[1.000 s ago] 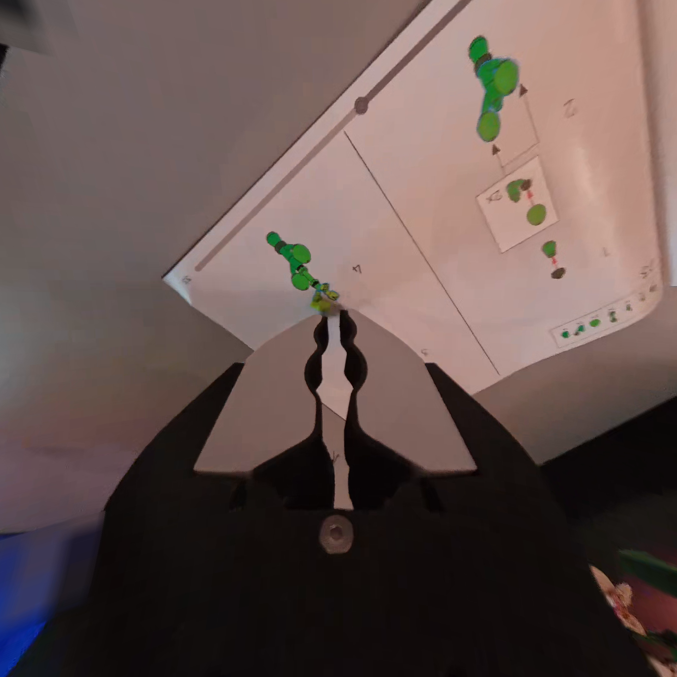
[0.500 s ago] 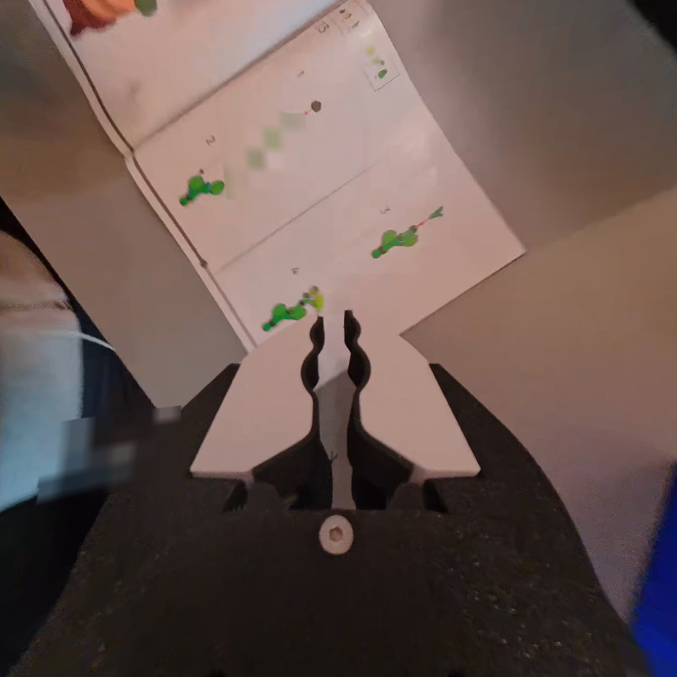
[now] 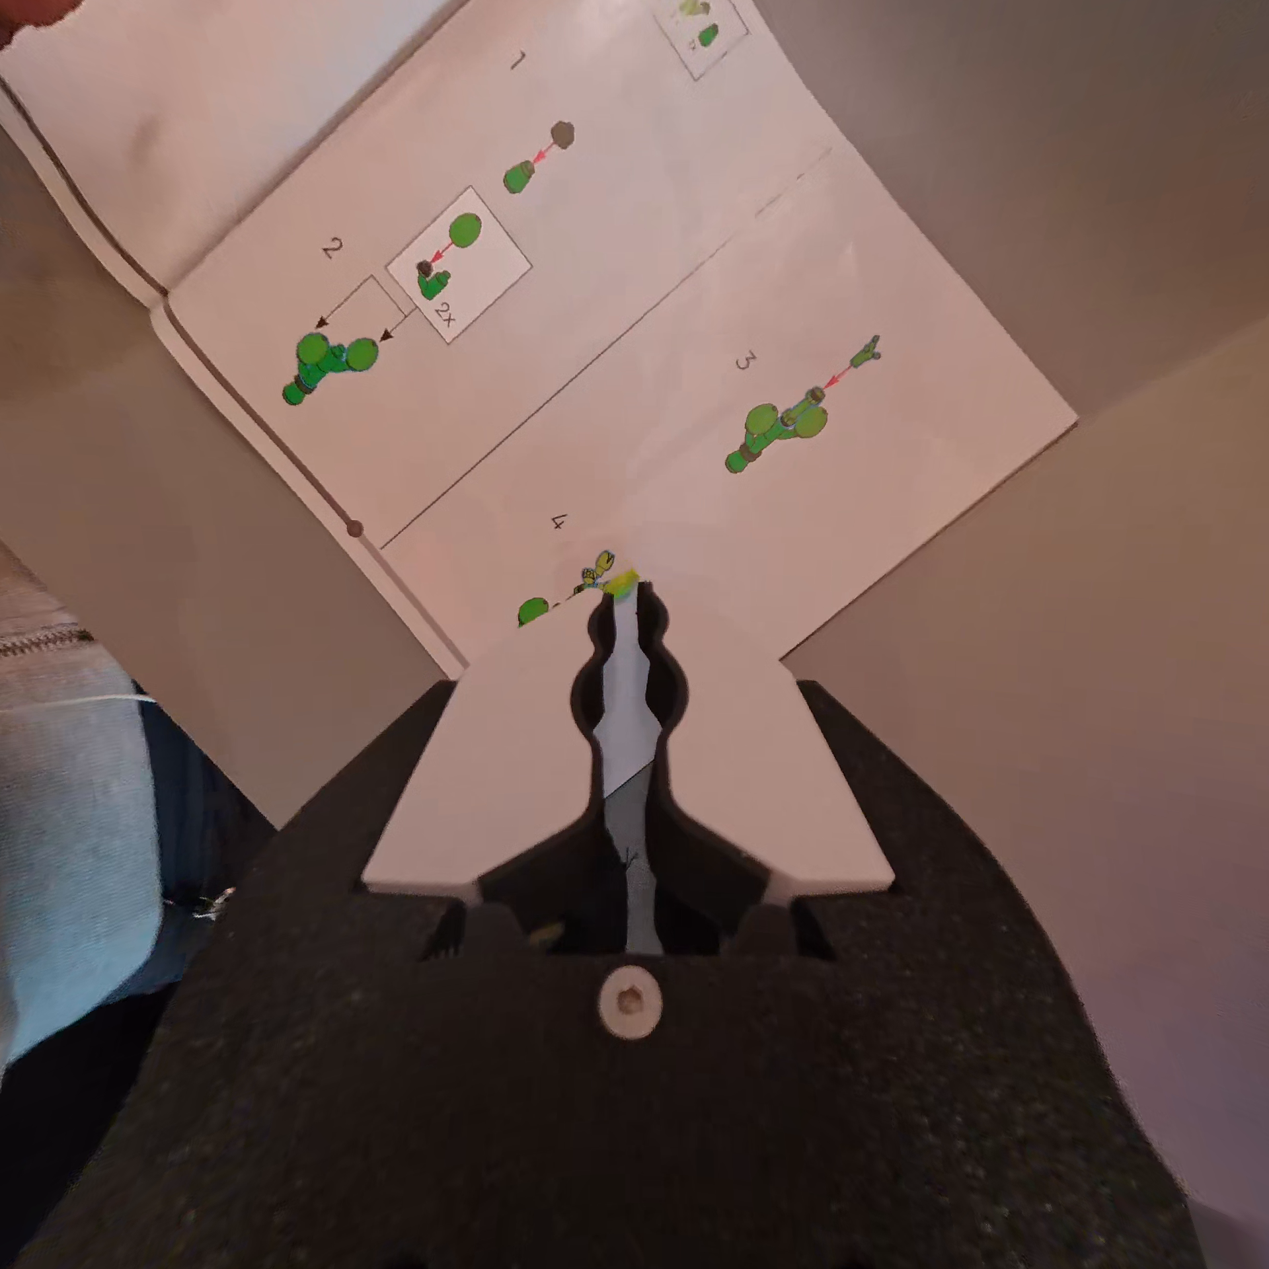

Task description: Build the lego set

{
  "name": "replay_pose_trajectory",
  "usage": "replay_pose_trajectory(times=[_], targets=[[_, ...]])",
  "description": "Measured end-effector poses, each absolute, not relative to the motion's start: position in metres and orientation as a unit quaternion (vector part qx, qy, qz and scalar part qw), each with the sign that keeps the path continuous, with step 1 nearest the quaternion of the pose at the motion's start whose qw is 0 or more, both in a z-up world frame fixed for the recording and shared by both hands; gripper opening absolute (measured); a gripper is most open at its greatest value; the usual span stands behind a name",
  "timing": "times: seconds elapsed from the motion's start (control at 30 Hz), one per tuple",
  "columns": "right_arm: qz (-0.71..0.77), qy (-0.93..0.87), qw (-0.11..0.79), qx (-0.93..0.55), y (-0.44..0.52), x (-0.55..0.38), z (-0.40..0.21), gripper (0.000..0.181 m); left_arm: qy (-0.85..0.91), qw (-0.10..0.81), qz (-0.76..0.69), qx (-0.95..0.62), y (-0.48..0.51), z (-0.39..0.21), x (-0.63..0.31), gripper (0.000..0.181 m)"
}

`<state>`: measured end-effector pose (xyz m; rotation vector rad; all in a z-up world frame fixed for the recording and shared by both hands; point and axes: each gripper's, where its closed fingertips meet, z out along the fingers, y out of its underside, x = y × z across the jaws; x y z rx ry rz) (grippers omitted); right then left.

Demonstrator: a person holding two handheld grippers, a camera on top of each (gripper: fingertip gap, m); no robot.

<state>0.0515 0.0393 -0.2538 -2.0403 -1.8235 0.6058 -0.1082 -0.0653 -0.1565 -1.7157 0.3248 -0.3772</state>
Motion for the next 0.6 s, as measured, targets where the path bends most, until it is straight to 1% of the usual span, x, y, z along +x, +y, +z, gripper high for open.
replay_pose_trajectory(times=[0.07,0.17,0.3,0.43,0.5,0.6], targets=[[0.210,-0.620,0.149,-0.742,0.036,0.055,-0.257,0.013,0.140,0.627,-0.164,-0.749,-0.065,-0.157,-0.109,0.005],[0.212,-0.582,0.162,-0.769,0.033,0.055,-0.255,0.018,0.137,0.627,-0.165,-0.749,-0.064,-0.158,-0.110,0.005],[0.191,-0.556,0.208,-0.782,0.038,0.050,-0.257,0.012,0.134,0.629,-0.162,-0.748,-0.064,-0.159,-0.112,0.005],[0.179,-0.566,0.228,-0.771,0.037,0.046,-0.257,0.004,0.132,0.629,-0.164,-0.748,-0.064,-0.160,-0.113,0.005],[0.169,-0.600,0.227,-0.749,0.036,0.045,-0.257,0.004,0.131,0.629,-0.166,-0.748,-0.064,-0.160,-0.113,0.005],[0.166,-0.692,0.215,-0.669,0.036,0.043,-0.256,0.004,0.133,0.628,-0.167,-0.749,-0.065,-0.160,-0.113,0.005]])
